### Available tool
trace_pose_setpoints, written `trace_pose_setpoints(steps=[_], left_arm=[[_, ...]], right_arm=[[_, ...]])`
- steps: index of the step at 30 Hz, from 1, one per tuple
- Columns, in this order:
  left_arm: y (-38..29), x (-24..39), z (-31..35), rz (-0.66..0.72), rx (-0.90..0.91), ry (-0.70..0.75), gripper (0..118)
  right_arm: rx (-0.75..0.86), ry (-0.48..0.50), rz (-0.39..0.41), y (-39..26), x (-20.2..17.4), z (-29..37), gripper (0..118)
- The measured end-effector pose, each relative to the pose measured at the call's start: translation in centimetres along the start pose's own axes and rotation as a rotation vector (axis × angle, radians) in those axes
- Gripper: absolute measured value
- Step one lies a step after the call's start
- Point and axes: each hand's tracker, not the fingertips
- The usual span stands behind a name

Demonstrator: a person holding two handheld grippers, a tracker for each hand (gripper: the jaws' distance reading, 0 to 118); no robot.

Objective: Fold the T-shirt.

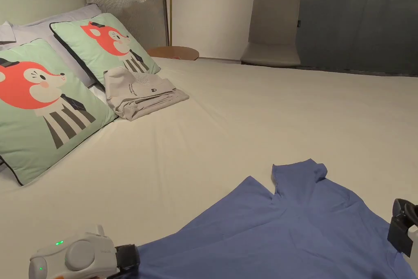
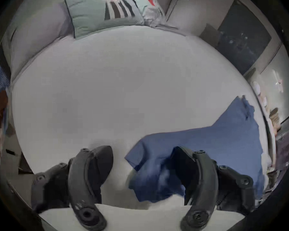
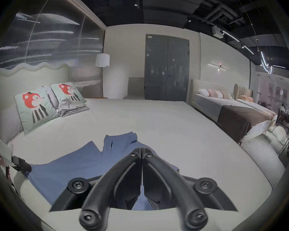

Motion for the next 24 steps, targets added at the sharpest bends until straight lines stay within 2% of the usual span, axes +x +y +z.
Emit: trace_pose_setpoints(steps=[1,2,4,5,11,12,13,14,15,16,18,20,24], left_arm=[[-0.2,0.5,0.3,-0.04,0.032,0.064,74],[-0.3,1.0,0.8,-0.073,0.051,0.035,61],[-0.2,1.6,1.7,-0.09,0.061,0.043,13],[-0.1,1.7,2.2,-0.095,0.069,0.038,6],[-0.1,2.3,6.1,-0.11,0.144,0.011,6],[-0.2,2.4,6.8,-0.104,0.164,-0.001,4],[-0.4,2.5,7.8,-0.101,0.189,-0.007,4],[-0.5,2.5,8.4,-0.093,0.216,-0.05,4],[-0.4,2.8,9.1,-0.077,0.224,-0.095,4],[-0.4,3.1,9.4,-0.085,0.221,-0.092,4],[-0.3,3.7,9.4,-0.093,0.23,-0.088,4],[0.0,4.1,9.0,-0.109,0.242,-0.081,4],[0.3,4.2,8.1,-0.109,0.228,-0.059,4]], right_arm=[[-0.01,0.001,0.004,-0.2,0.0,-0.3,1],[-0.019,0.003,0.007,-0.4,0.0,-0.7,1],[-0.039,0.006,0.012,-0.6,0.0,-1.6,1],[-0.048,0.006,0.015,-0.7,0.0,-2.3,1],[-0.137,0.019,0.003,0.1,0.6,-8.0,3],[-0.152,0.018,-0.003,0.3,0.7,-9.2,11],[-0.158,0.021,-0.013,0.6,1.0,-11.0,35],[-0.181,0.027,-0.015,0.7,1.2,-12.5,75],[-0.245,0.038,-0.009,0.9,1.3,-14.7,100],[-0.292,0.047,0.001,0.8,1.4,-16.7,106],[-0.381,0.053,0.016,0.4,1.6,-20.5,111],[-0.413,0.027,0.013,-0.3,1.8,-23.6,105],[-0.56,-0.006,-0.067,-2.4,2.6,-29.1,104]])
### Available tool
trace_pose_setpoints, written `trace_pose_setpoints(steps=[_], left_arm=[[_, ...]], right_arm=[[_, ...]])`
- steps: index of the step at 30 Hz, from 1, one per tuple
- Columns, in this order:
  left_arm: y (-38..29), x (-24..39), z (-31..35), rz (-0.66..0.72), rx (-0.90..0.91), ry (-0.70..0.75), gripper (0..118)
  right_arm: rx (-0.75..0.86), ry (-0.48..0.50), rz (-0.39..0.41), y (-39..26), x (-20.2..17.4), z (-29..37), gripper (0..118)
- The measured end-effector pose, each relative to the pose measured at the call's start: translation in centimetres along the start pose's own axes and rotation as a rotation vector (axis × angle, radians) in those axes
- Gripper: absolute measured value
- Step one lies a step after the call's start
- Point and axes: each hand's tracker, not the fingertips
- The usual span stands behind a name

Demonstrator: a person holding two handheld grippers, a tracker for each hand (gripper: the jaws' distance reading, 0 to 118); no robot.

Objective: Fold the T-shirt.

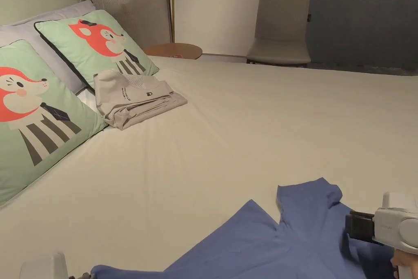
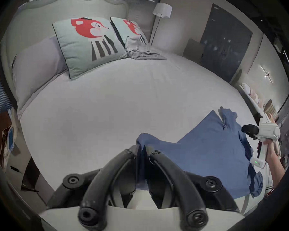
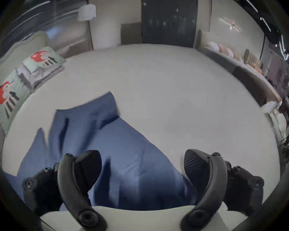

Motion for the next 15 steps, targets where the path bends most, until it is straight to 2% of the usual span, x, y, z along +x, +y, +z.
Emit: trace_pose_setpoints(steps=[1,2,3,4,5,6,8,10,12,15], left_arm=[[-0.1,0.1,-0.2,0.0,-0.003,0.007,4],[-0.1,0.1,-0.3,-0.004,-0.008,0.017,4],[-0.1,0.1,-0.5,-0.008,-0.012,0.022,4],[-0.2,0.1,-0.6,-0.008,-0.014,0.023,4],[-0.2,0.1,-0.7,-0.008,-0.017,0.023,4],[-0.2,0.1,-0.7,-0.01,-0.018,0.024,4],[-0.2,0.1,-1.0,-0.011,-0.019,0.029,4],[-0.2,0.3,-0.9,-0.015,-0.014,0.023,4],[-0.1,0.6,-0.4,-0.02,-0.003,0.016,4],[0.0,0.8,0.5,-0.02,0.023,-0.003,4]], right_arm=[[-0.024,-0.007,-0.011,0.0,0.1,-1.1,101],[-0.044,-0.013,-0.011,-0.1,0.1,-1.7,90],[-0.065,-0.019,-0.006,-0.2,0.1,-2.3,87],[-0.04,-0.015,-0.004,-0.7,-0.2,-1.8,87],[-0.001,-0.014,-0.002,-0.8,-0.3,-1.1,77],[0.004,-0.015,0.012,-0.8,-0.4,-0.5,61],[0.045,0.004,0.059,-1.3,-0.6,1.4,6],[0.072,-0.017,0.068,-2.0,-0.4,3.4,6],[0.148,0.008,0.078,-2.6,0.2,5.4,6],[0.246,0.039,0.019,-3.6,1.4,10.0,6]])
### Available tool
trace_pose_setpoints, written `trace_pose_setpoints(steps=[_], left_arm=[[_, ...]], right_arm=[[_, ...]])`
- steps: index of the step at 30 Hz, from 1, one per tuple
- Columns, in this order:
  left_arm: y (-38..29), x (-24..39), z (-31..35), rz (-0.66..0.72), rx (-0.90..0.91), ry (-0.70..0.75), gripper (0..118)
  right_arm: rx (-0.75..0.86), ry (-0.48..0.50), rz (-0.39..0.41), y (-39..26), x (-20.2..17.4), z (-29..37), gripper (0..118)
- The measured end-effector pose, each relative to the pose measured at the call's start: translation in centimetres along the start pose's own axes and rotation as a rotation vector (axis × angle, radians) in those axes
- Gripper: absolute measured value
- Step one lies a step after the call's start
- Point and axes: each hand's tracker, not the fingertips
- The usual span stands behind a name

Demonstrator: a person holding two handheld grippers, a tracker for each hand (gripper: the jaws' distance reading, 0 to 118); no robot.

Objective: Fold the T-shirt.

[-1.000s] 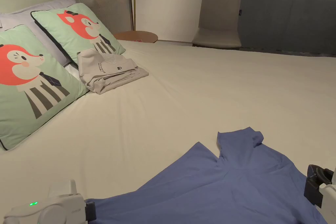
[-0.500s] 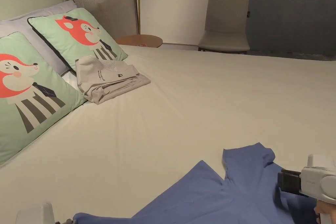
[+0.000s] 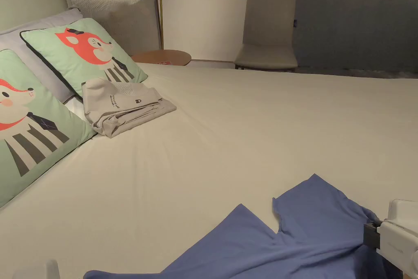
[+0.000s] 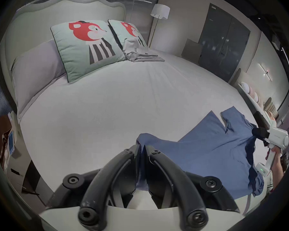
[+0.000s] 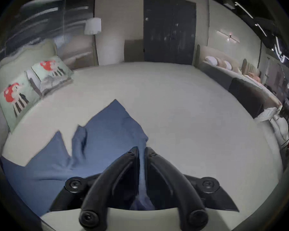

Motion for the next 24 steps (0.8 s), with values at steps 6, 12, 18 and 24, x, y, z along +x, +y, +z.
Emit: trace_pose_setpoints(steps=[6,12,18,24], left_arm=[[0.1,0.7,2.6,-0.023,0.087,-0.048,4],[-0.2,1.4,6.1,-0.051,0.258,-0.102,4],[0.9,1.9,9.0,-0.051,0.426,-0.165,4],[7.0,3.6,13.6,-0.041,0.572,-0.246,4]], right_arm=[[0.193,0.018,-0.03,-0.5,1.5,10.6,6],[0.389,-0.05,-0.046,-2.4,2.6,20.5,6],[0.538,-0.111,-0.057,-2.5,3.6,26.9,6],[0.69,-0.13,-0.04,2.5,4.4,32.0,6]])
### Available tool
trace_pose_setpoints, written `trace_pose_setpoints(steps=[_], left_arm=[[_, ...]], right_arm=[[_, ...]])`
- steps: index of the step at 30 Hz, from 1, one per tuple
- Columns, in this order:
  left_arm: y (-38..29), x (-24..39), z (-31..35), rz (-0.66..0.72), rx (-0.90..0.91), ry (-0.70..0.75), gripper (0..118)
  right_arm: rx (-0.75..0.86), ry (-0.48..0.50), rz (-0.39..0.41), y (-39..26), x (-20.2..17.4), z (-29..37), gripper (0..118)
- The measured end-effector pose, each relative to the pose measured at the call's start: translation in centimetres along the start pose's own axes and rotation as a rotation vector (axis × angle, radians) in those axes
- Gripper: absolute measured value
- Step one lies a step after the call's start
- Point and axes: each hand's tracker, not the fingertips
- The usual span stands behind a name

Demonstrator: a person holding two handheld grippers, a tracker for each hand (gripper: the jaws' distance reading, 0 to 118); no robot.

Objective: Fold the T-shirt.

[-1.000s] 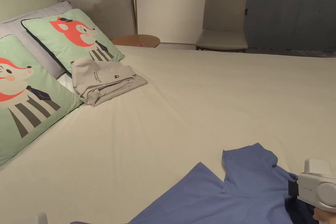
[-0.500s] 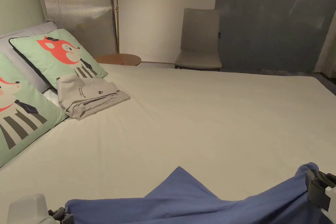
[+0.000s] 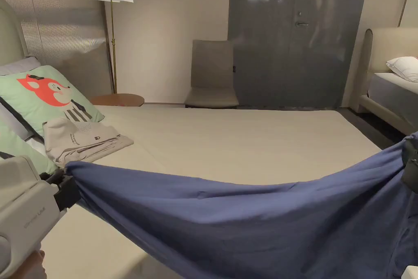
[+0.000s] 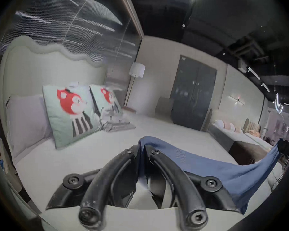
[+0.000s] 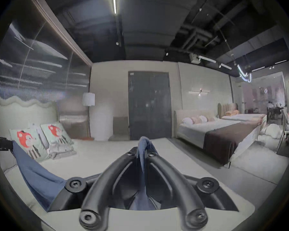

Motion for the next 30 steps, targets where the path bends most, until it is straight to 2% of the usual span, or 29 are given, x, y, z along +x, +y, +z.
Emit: trace_pose_setpoints(steps=[9,15,30], left_arm=[[12.5,4.0,0.1,-0.04,0.17,-0.059,4],[17.6,4.8,-2.0,-0.058,0.201,-0.064,4],[25.7,5.6,-16.1,-0.03,0.217,-0.005,4]], right_arm=[[0.194,-0.001,-0.031,11.0,-0.4,-1.4,6],[0.219,0.013,-0.025,15.5,-1.8,-5.3,6],[0.243,0.043,-0.019,20.4,-6.1,-21.9,6]])
